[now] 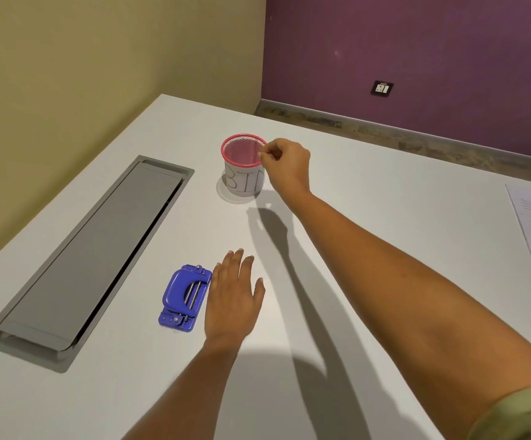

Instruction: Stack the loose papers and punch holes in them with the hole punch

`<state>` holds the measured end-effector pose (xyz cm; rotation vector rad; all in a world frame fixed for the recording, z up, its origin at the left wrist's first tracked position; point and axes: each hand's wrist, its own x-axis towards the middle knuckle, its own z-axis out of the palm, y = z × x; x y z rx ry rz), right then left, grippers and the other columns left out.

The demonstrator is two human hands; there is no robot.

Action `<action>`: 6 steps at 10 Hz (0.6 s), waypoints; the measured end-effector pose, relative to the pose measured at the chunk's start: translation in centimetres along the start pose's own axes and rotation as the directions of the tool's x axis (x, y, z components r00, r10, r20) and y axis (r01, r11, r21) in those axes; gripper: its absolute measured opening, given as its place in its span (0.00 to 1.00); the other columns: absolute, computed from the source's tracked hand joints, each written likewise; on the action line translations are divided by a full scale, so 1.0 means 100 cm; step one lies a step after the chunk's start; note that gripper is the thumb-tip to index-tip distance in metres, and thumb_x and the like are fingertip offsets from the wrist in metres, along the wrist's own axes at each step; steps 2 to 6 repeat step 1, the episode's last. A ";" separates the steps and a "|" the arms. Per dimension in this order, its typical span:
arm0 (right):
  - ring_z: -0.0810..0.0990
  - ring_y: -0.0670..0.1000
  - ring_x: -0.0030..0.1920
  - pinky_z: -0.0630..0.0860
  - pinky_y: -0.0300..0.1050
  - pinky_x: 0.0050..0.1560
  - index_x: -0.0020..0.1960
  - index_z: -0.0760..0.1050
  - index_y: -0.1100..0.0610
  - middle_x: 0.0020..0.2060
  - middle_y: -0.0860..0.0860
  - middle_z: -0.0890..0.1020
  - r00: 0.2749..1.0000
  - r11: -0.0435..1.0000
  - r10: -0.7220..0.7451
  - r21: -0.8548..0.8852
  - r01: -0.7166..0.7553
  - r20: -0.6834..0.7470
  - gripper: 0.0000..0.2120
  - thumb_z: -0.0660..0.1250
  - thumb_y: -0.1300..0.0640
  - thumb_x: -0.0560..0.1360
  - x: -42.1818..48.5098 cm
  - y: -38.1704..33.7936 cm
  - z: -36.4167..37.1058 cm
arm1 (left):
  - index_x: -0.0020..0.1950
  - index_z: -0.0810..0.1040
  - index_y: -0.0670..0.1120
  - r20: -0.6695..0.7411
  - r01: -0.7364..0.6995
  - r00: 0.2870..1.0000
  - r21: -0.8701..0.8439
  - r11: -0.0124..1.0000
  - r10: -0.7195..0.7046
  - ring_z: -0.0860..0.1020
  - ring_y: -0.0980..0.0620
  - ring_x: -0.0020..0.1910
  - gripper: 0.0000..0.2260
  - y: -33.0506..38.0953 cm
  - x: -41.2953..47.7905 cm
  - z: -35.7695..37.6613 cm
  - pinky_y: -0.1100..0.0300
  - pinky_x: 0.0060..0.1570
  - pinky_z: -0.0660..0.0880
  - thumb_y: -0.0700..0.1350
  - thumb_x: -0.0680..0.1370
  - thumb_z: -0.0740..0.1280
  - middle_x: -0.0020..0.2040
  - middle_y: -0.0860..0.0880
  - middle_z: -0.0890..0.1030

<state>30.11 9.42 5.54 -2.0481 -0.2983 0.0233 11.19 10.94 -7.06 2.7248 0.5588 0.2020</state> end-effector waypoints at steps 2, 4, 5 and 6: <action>0.80 0.54 0.43 0.74 0.41 0.43 0.44 0.81 0.63 0.41 0.58 0.84 1.000 0.999 0.009 -0.051 -0.009 -0.003 0.07 0.63 0.65 0.73 -0.027 0.024 -0.009 | 0.72 0.62 0.47 0.004 0.008 1.000 0.041 0.999 -0.008 0.57 0.50 0.75 0.21 0.002 0.000 -0.001 0.54 0.74 0.50 0.50 0.79 0.52 0.75 0.48 0.61; 0.80 0.54 0.43 0.74 0.41 0.43 0.44 0.81 0.63 0.41 0.58 0.84 1.000 0.999 0.009 -0.051 -0.009 -0.003 0.07 0.63 0.65 0.73 -0.027 0.024 -0.009 | 0.72 0.62 0.47 0.004 0.008 1.000 0.041 0.999 -0.008 0.57 0.50 0.75 0.21 0.002 0.000 -0.001 0.54 0.74 0.50 0.50 0.79 0.52 0.75 0.48 0.61; 0.80 0.54 0.43 0.74 0.41 0.43 0.44 0.81 0.63 0.41 0.58 0.84 1.000 0.999 0.009 -0.051 -0.009 -0.003 0.07 0.63 0.65 0.73 -0.027 0.024 -0.009 | 0.72 0.62 0.47 0.004 0.008 1.000 0.041 0.999 -0.008 0.57 0.50 0.75 0.21 0.002 0.000 -0.001 0.54 0.74 0.50 0.50 0.79 0.52 0.75 0.48 0.61; 0.80 0.54 0.43 0.74 0.41 0.43 0.44 0.81 0.63 0.41 0.58 0.84 1.000 0.999 0.009 -0.051 -0.009 -0.003 0.07 0.63 0.65 0.73 -0.027 0.024 -0.009 | 0.72 0.62 0.47 0.004 0.008 1.000 0.041 0.999 -0.008 0.57 0.50 0.75 0.21 0.002 0.000 -0.001 0.54 0.74 0.50 0.50 0.79 0.52 0.75 0.48 0.61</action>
